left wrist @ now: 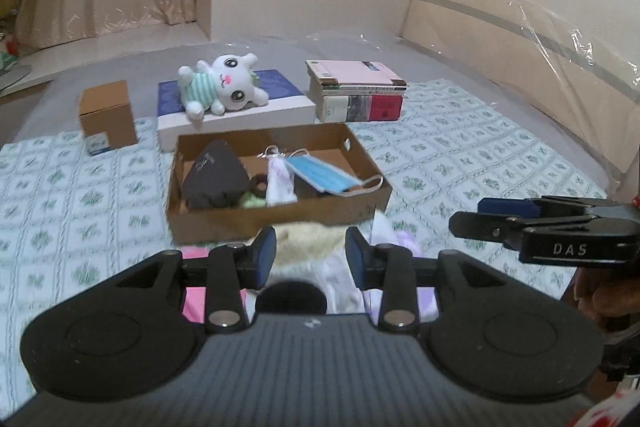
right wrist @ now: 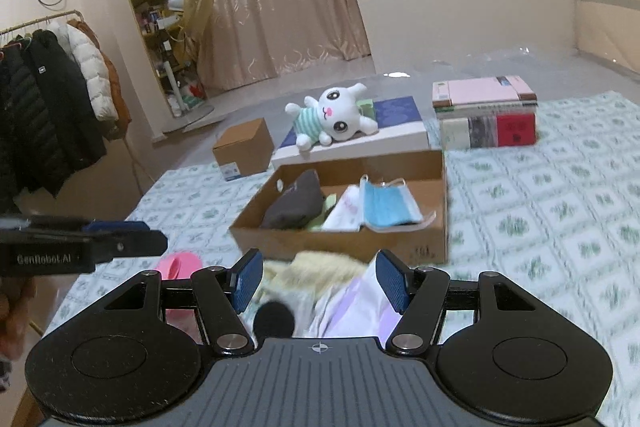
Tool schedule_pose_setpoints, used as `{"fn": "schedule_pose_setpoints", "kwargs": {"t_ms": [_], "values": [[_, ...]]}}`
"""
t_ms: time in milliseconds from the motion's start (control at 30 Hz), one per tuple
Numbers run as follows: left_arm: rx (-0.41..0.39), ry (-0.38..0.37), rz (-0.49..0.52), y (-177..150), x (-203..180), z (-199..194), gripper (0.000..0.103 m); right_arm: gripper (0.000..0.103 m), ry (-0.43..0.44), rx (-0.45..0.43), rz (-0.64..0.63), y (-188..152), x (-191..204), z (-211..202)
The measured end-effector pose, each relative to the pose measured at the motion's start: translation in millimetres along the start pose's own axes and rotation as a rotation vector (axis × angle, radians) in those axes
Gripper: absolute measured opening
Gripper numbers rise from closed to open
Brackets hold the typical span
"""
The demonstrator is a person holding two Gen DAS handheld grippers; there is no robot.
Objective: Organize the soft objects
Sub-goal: 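Move both grippers back toward the black sponge and white mesh bag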
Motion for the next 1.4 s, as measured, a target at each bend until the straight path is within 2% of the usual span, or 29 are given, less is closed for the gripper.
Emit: {"fn": "schedule_pose_setpoints", "kwargs": {"t_ms": [267, 367, 467, 767, 967, 1400], "values": [[0.008, 0.071, -0.092, -53, -1, -26, 0.037, 0.063, -0.023, 0.02, -0.005, -48, 12, -35], [0.019, 0.078, -0.141, -67, 2, -32, 0.037, 0.063, -0.02, 0.035, 0.002, -60, 14, -42], [0.034, 0.087, -0.15, -78, 3, -35, 0.037, 0.063, -0.021, 0.048, 0.009, -67, 15, -44], [0.045, 0.096, -0.174, -90, 6, -38, 0.037, 0.063, -0.021, 0.062, 0.009, -76, 19, -42], [0.037, 0.131, -0.165, -95, 14, -41, 0.037, 0.063, -0.024, 0.075, -0.008, -83, 24, -35], [0.055, 0.191, -0.158, -115, 37, -30, 0.037, 0.063, -0.004, 0.142, -0.046, -112, 41, 7]]}}
Point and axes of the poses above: each gripper's, at about its wrist camera, not at the fingertips, and z roughly the way its jaws point, x to its left, y to its top, the point moved 7 cm from there along z, roughly the way its jaws point, and after that the axes turned 5 degrees about -x, right-handed, at the moved point
